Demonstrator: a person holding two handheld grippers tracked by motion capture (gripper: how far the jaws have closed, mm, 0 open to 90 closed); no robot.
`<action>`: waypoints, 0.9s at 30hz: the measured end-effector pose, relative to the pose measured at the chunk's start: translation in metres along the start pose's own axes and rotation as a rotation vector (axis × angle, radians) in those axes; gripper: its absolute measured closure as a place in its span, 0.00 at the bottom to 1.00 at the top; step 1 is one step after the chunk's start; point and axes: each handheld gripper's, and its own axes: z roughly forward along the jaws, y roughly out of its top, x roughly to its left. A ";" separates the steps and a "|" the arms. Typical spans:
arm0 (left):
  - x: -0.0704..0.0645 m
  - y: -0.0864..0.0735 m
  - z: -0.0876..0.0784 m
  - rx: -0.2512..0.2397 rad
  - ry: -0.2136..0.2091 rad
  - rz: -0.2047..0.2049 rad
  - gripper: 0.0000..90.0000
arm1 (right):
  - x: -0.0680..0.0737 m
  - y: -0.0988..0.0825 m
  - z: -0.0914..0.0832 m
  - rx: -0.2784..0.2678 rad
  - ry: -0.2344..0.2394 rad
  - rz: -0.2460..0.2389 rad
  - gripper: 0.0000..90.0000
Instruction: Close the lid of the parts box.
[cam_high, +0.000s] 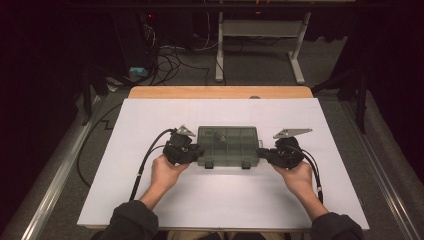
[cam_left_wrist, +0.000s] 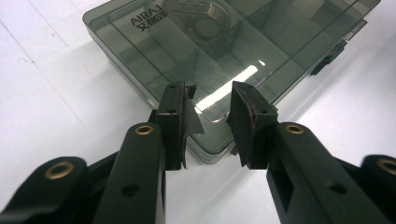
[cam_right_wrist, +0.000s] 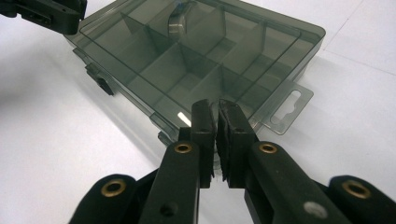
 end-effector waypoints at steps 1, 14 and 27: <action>0.000 0.000 0.001 0.002 0.000 0.003 0.74 | 0.000 -0.001 0.001 0.003 -0.004 0.000 0.95; -0.002 -0.005 0.004 -0.014 0.024 0.019 0.79 | 0.006 -0.004 0.006 0.005 -0.052 -0.049 1.00; -0.003 0.001 0.012 -0.017 -0.005 0.032 0.86 | 0.009 -0.003 0.012 -0.019 -0.081 -0.067 1.00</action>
